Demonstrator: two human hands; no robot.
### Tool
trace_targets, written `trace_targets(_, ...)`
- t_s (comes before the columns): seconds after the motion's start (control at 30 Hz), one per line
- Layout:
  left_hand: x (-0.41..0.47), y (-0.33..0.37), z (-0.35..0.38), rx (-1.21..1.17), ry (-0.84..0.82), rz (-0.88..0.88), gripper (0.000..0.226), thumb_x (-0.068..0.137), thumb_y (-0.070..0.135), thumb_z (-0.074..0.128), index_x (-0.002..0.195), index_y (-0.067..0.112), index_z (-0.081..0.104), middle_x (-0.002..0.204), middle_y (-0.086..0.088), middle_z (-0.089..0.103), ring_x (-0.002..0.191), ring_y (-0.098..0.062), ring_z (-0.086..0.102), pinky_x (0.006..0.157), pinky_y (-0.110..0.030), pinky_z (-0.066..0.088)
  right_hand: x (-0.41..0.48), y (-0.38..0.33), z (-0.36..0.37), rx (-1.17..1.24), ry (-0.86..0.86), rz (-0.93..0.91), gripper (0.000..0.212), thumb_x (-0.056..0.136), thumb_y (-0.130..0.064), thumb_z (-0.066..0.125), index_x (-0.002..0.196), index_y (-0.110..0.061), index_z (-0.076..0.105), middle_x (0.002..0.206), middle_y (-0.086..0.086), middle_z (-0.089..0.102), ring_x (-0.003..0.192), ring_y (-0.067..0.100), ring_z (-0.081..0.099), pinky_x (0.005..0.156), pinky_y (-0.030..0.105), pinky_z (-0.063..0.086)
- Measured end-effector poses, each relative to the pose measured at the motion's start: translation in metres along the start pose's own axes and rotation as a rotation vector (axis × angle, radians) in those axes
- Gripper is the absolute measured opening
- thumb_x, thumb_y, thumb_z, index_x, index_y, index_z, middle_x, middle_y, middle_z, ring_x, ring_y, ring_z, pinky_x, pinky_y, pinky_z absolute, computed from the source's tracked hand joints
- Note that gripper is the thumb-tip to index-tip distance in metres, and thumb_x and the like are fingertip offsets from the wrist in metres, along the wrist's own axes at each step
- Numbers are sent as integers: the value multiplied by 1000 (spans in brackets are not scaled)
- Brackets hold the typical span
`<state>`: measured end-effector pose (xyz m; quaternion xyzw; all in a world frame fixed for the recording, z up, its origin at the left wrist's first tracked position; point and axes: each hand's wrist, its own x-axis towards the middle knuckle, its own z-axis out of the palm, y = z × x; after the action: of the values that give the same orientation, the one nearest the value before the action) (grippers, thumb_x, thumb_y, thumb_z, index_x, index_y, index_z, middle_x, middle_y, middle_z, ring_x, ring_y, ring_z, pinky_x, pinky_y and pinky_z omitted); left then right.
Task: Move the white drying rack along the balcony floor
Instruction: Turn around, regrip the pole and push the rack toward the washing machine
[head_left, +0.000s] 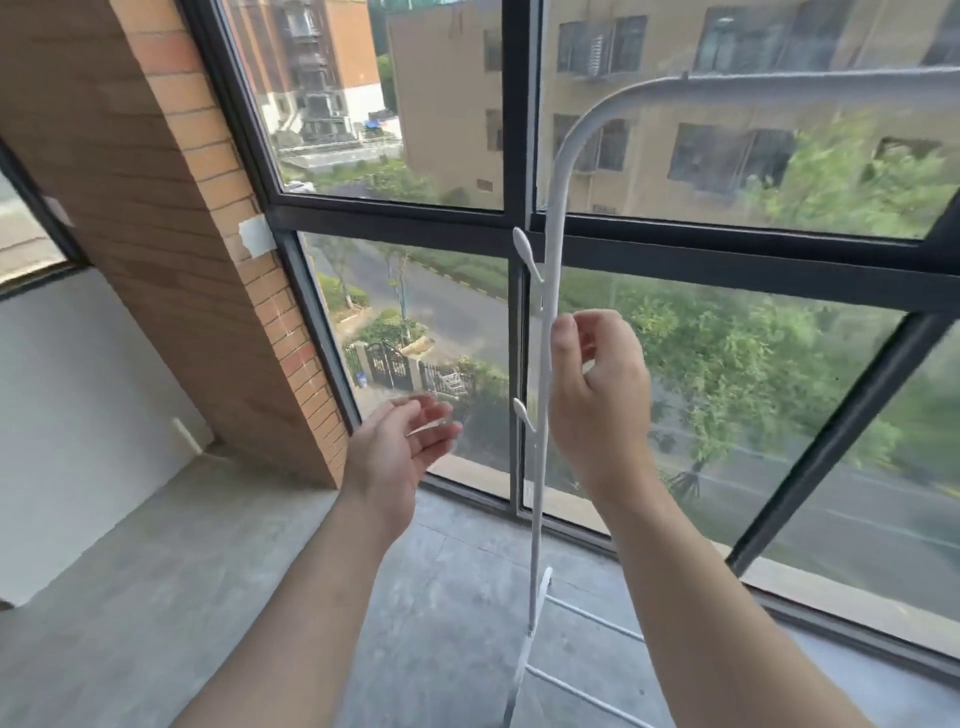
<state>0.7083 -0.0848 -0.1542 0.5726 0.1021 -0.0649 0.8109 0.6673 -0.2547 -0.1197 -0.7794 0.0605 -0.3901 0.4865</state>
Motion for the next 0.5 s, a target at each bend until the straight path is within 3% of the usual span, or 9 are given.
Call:
trace_targets(0.23,101,3,-5,124,-201,-96,23,106,7,41,105,3,64,91,-14,74,76,-27,73,79,-40,57,40,32,65,-6,312,118,16,111,-31,47,103,-19,54,102,-8,51,88,-3,51,77,7,37)
trace_targets(0.37,152,17,-2,264,-280,-129,25,107,7,39,111,0,62,95,-15,73,75,-27,72,79,-42,58,67,48,93,13,505,159,15,109,-31,47,107,-17,50,108,0,49,89,-9,47,79,10,37)
trace_targets(0.43,180,27,5,290,-327,-126,24,107,8,39,108,1,62,93,-15,73,74,-27,72,79,-42,59,77,54,108,0,564,187,16,110,-33,47,109,-17,50,109,0,49,90,-6,49,79,10,38)
trace_targets(0.5,204,34,17,288,-378,-131,24,107,9,39,104,3,62,92,-14,73,72,-26,72,74,-39,58,85,56,120,-28,613,184,21,110,-37,46,112,-17,50,112,3,51,94,6,53,81,20,44)
